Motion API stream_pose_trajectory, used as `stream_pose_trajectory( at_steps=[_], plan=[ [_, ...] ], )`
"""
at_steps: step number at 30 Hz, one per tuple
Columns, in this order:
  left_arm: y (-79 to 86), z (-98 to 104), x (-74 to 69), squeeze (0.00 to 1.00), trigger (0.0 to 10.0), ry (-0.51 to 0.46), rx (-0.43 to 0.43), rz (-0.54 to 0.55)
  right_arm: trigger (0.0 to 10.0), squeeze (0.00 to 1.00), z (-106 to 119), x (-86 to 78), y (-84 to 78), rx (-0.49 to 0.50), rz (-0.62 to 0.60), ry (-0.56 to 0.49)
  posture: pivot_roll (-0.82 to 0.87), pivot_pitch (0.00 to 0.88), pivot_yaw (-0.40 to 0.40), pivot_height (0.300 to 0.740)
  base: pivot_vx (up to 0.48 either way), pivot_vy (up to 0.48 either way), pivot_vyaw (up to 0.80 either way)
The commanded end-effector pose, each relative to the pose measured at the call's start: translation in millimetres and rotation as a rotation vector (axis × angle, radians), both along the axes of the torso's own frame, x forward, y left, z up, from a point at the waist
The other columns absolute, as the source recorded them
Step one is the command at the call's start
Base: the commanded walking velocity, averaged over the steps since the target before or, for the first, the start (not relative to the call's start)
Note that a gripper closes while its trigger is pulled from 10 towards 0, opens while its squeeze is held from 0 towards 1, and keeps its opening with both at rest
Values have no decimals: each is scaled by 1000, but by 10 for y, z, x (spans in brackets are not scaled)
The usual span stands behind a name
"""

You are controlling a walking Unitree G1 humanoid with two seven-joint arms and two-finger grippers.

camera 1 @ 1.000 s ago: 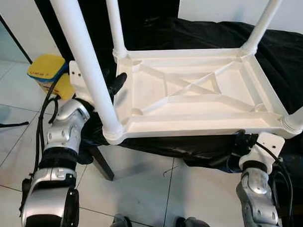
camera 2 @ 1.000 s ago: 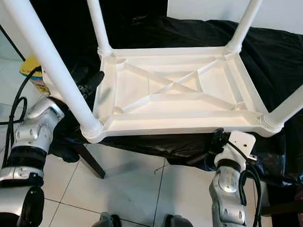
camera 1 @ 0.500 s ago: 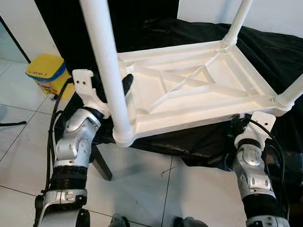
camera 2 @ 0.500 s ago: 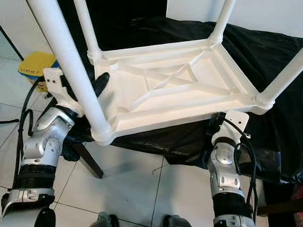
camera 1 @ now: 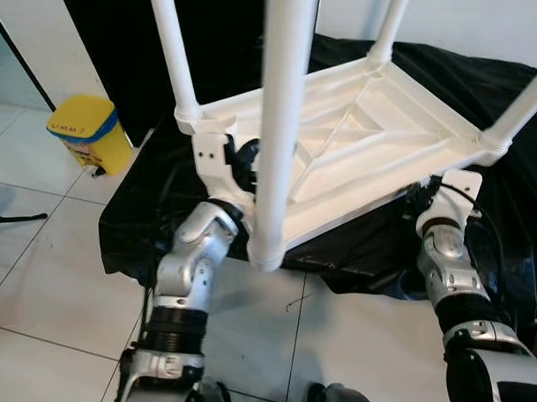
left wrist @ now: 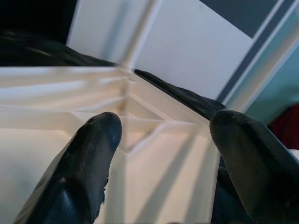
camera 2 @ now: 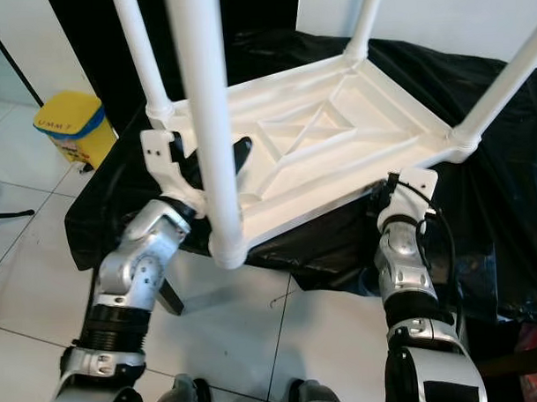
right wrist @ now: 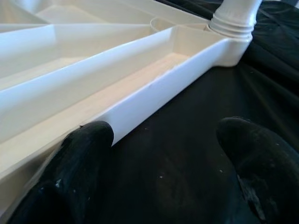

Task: Building children table

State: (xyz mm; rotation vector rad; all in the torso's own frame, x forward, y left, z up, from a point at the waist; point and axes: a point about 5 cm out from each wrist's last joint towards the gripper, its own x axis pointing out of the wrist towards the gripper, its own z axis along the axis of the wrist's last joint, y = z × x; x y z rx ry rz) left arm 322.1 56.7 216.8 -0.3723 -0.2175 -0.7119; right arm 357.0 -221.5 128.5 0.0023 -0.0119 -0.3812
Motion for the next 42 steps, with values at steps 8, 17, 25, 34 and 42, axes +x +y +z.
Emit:
stream_pose_trajectory(
  at_steps=[8, 17, 25, 34, 42],
  plan=[
    [-737, 66, -308, 0, 10000, -17, 15, -233, 10000, 0, -82, 98, 313, -39, 182, 30, 99, 147, -29, 740, 0, 0, 0],
    [-572, -10, -186, 0, 10000, -75, 168, -188, 10000, 0, -45, 4, 59, -77, 88, -49, 85, 143, -40, 740, 0, 0, 0],
    [-29, -184, -56, 0, 10000, -165, 463, -152, 10000, 0, -29, -243, -103, -129, 62, -134, 72, 140, -46, 740, 0, 0, 0],
    [265, -344, -123, 0, 10000, -259, 768, -240, 10000, 0, -23, -503, -145, -154, 101, -166, 65, 139, -52, 740, 0, 0, 0],
    [344, -468, -177, 0, 10000, -304, 925, -374, 10000, 0, 69, -706, 40, -130, 272, -241, 53, 135, -55, 740, 0, 0, 0]
  ],
)
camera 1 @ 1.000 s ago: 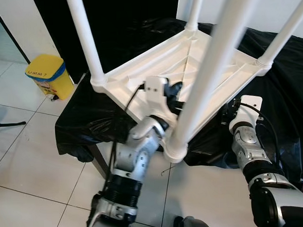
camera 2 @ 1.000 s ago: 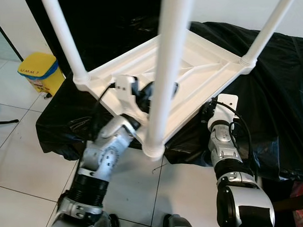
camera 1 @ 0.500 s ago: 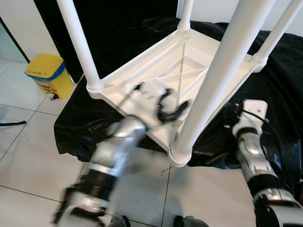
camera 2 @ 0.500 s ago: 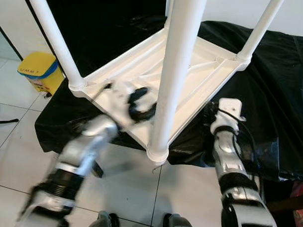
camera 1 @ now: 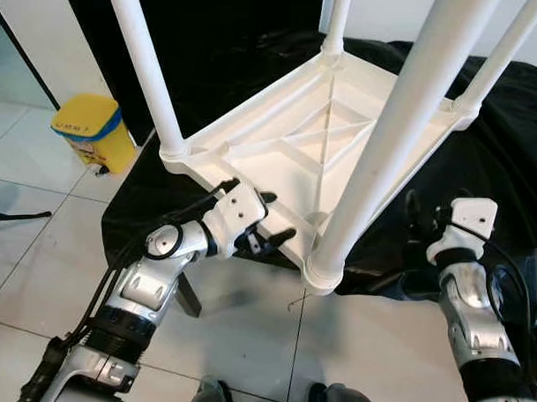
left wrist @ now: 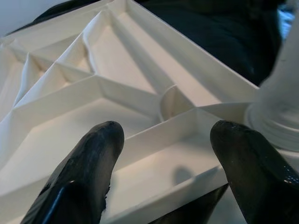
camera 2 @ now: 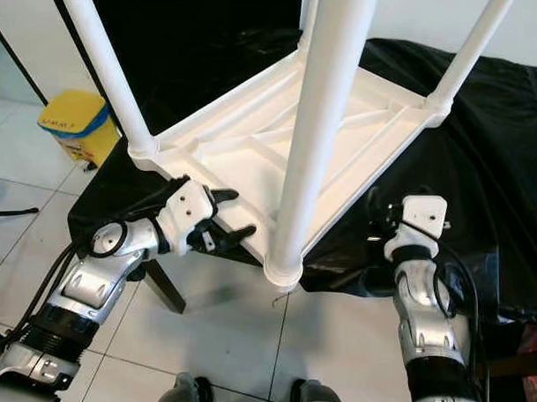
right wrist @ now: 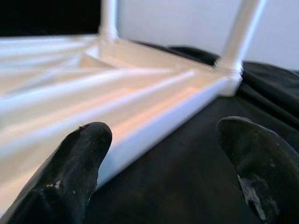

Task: Building children table

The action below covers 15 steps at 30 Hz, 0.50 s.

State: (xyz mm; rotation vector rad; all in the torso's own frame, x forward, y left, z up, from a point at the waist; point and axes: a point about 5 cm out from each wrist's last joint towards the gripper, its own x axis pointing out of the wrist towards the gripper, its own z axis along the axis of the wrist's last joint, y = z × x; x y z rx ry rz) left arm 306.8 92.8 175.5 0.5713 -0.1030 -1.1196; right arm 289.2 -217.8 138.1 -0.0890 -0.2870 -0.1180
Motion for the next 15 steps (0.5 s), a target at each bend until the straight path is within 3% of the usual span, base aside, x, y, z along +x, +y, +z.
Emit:
stream_pose_trajectory(
  at_steps=[1, 8, 15],
  plan=[
    [-24, -87, -20, 0, 10000, 3, 71, -48, 10000, 0, -36, -71, 33, 10, 35, 25, 50, 134, -56, 740, 0, 0, 0],
    [-58, -193, 51, 0, 10000, -25, 168, -75, 10000, 0, -14, -141, 111, 12, 65, 44, 27, 124, -43, 740, 0, 0, 0],
    [-78, -179, 159, 0, 10000, -42, 175, -47, 10000, 0, 27, -182, 169, 33, 79, 42, -3, 125, -8, 740, 0, 0, 0]
  ],
)
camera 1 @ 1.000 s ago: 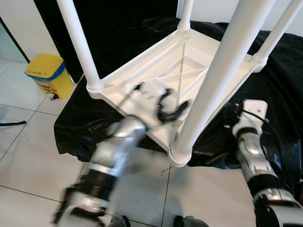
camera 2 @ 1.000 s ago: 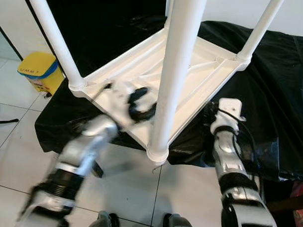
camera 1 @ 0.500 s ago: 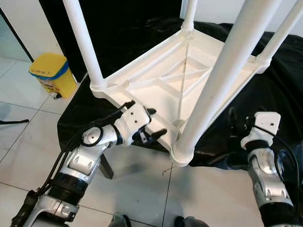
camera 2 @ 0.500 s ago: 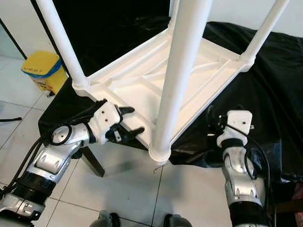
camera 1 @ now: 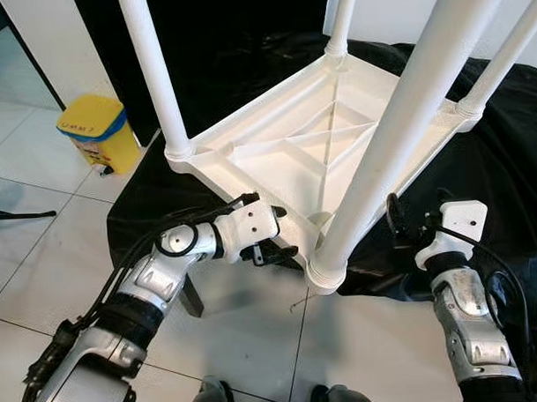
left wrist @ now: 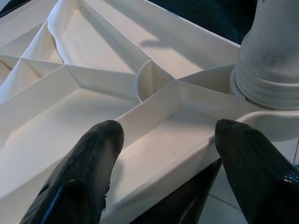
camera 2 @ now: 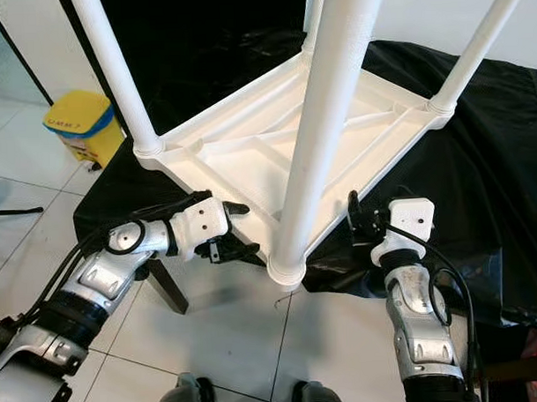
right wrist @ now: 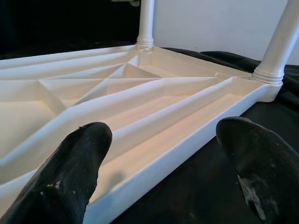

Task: Building children table

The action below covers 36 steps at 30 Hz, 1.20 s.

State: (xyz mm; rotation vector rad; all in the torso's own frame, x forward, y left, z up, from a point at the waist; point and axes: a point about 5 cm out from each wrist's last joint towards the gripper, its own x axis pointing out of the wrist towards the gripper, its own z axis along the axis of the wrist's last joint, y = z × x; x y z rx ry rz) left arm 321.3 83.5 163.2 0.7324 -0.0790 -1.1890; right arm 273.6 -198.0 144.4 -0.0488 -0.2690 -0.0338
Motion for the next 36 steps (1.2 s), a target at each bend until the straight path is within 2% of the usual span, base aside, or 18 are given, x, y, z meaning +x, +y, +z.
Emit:
stream_pose_trajectory(
  at_steps=[1, 8, 15, 16, 17, 18, 21, 23, 24, 25, 27, 32, 34, 36],
  plan=[
    [21, -53, 20, 0, 10000, -2, 23, 22, 10000, 0, -35, -35, -19, 5, -9, 23, -9, 123, -1, 740, 0, 0, 0],
    [15, -12, 45, 0, 10000, 23, -45, 10, 10000, 0, -50, -117, 19, 10, -28, 20, -69, 109, 50, 740, 0, 0, 0],
    [-25, 9, 59, 0, 10000, 51, -69, -26, 10000, 0, -59, -130, 0, 7, -33, 28, -70, 91, 50, 740, 0, 0, 0],
    [-20, -33, 35, 0, 10000, 73, -33, -65, 10000, 0, -53, -112, -3, 7, -31, 28, -64, 88, 45, 740, 0, 0, 0],
    [-20, -33, 35, 0, 10000, 73, -33, -65, 10000, 0, -53, -112, -3, 7, -31, 28, -64, 88, 45, 740, 0, 0, 0],
    [-7, -95, 19, 0, 10000, 89, 22, -97, 10000, 0, -44, -93, 1, 6, -25, 26, -60, 88, 43, 740, 0, 0, 0],
    [4, -158, 43, 0, 10000, 101, 69, -92, 10000, 0, -32, -72, 11, 3, -16, 25, -54, 90, 44, 740, 0, 0, 0],
    [7, -192, 97, 0, 10000, 110, 89, -56, 10000, 0, -23, -59, 20, -1, -8, 23, -54, 92, 47, 740, 0, 0, 0],
    [13, -218, 192, 0, 10000, 122, 111, 18, 10000, 0, -16, -50, 25, -6, -4, 23, -54, 96, 47, 740, 0, 0, 0],
    [13, -218, 192, 0, 10000, 122, 111, 18, 10000, 0, -16, -50, 25, -6, -4, 23, -54, 96, 47, 740, 0, 0, 0],
    [24, -252, 306, 0, 10000, 104, 180, 96, 10000, 0, -6, -41, 28, -9, -2, 22, -56, 102, 49, 740, 0, 0, 0],
    [23, -262, 347, 0, 10000, 90, 208, 120, 10000, 0, -4, -41, 27, -10, -2, 23, -56, 103, 49, 740, 0, 0, 0],
    [-2, -226, 460, 0, 10000, 52, 258, 193, 10000, 0, -7, -49, 35, -11, -4, 25, -69, 112, 56, 740, 0, 0, 0],
    [-27, -185, 494, 0, 10000, 37, 273, 196, 10000, 0, -6, -59, 35, -12, -4, 26, -74, 116, 59, 740, 0, 0, 0]
  ],
)
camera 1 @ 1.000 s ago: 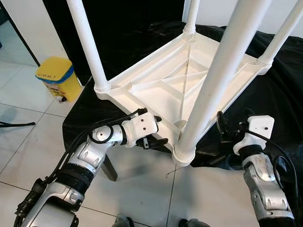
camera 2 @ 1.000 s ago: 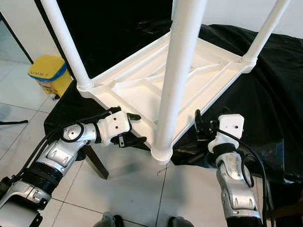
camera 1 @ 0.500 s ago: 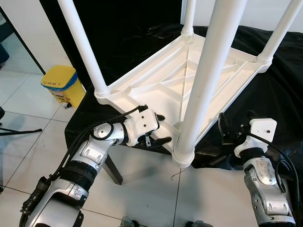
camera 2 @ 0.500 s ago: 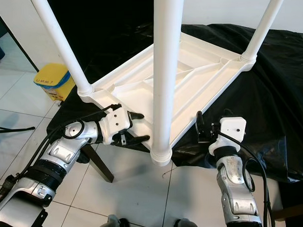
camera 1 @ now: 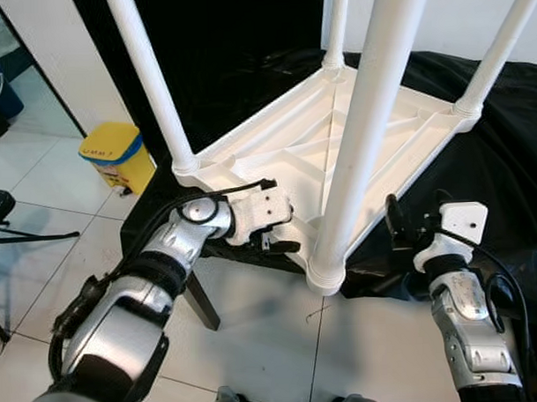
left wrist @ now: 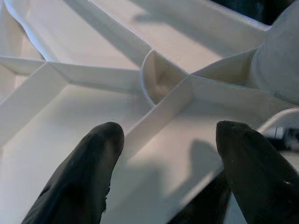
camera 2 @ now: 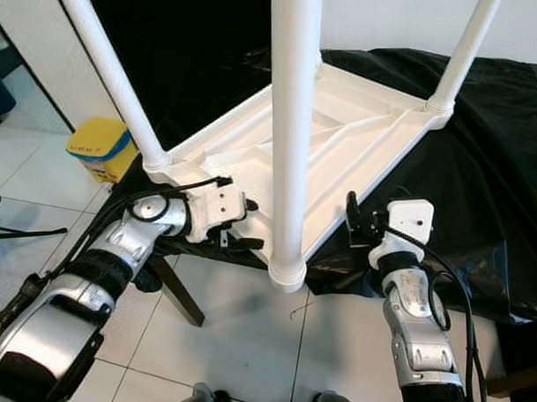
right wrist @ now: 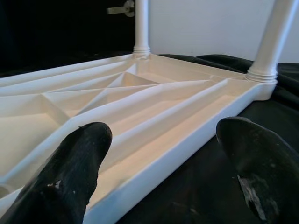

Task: Building children table

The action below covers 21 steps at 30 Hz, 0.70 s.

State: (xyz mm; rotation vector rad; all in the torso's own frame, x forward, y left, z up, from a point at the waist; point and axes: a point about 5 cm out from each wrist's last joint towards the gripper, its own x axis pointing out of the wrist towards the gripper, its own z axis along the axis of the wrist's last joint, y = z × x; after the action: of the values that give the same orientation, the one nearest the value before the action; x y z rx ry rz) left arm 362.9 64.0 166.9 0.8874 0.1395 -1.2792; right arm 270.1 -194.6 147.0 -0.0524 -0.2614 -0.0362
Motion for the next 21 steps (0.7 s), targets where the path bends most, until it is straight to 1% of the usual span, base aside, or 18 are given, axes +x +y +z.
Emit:
stream_pose_trajectory(
  at_steps=[1, 4, 5, 6, 7, 10, 11, 12, 14, 15, 16, 18, 19, 21],
  plan=[
    [151, -193, 94, 0, 10000, -97, 47, 213, 10000, 0, -31, -30, 2, -11, -2, 20, -74, 117, 59, 740, 0, 0, 0],
    [138, -175, 108, 0, 10000, -97, 64, 200, 10000, 0, -30, -38, -12, -14, -5, 22, -76, 121, 61, 740, 0, 0, 0],
    [130, -187, 101, 0, 10000, -95, 95, 171, 10000, 0, -29, -40, -26, -16, -8, 23, -79, 126, 63, 740, 0, 0, 0],
    [130, -187, 101, 0, 10000, -95, 95, 171, 10000, 0, -29, -40, -26, -16, -8, 23, -79, 126, 63, 740, 0, 0, 0],
    [126, -204, 89, 0, 10000, -85, 129, 141, 10000, 0, -25, -44, -36, -19, -10, 23, -80, 132, 67, 740, 0, 0, 0],
    [117, -217, 81, 0, 10000, -74, 154, 111, 10000, 0, -23, -46, -45, -20, -12, 23, -80, 132, 67, 740, 0, 0, 0],
    [116, -285, 45, 0, 10000, 10, 219, 58, 10000, 0, -27, -61, -62, -24, -19, 26, -79, 145, 77, 740, 0, 0, 0],
    [116, -285, 45, 0, 10000, 10, 219, 58, 10000, 0, -27, -61, -62, -24, -19, 26, -79, 145, 77, 740, 0, 0, 0],
    [140, -373, -6, 0, 10000, 105, 270, 24, 10000, 0, -35, -77, -66, -24, -23, 29, -82, 153, 83, 740, 0, 0, 0],
    [140, -373, -6, 0, 10000, 105, 270, 24, 10000, 0, -35, -77, -66, -24, -23, 29, -82, 153, 83, 740, 0, 0, 0],
    [153, -399, -21, 0, 10000, 137, 280, 21, 10000, 0, -37, -83, -63, -24, -24, 30, -82, 153, 83, 740, 0, 0, 0],
    [197, -471, -64, 0, 10000, 197, 333, -13, 10000, 0, -41, -94, -65, -23, -27, 32, -82, 157, 84, 740, 0, 0, 0],
    [223, -501, -79, 0, 10000, 207, 360, -25, 10000, 0, -45, -102, -67, -22, -29, 34, -82, 164, 88, 740, 0, 0, 0],
    [241, -520, -88, 0, 10000, 212, 377, -31, 10000, 0, -47, -107, -68, -22, -30, 36, -82, 164, 88, 740, 0, 0, 0]
  ],
)
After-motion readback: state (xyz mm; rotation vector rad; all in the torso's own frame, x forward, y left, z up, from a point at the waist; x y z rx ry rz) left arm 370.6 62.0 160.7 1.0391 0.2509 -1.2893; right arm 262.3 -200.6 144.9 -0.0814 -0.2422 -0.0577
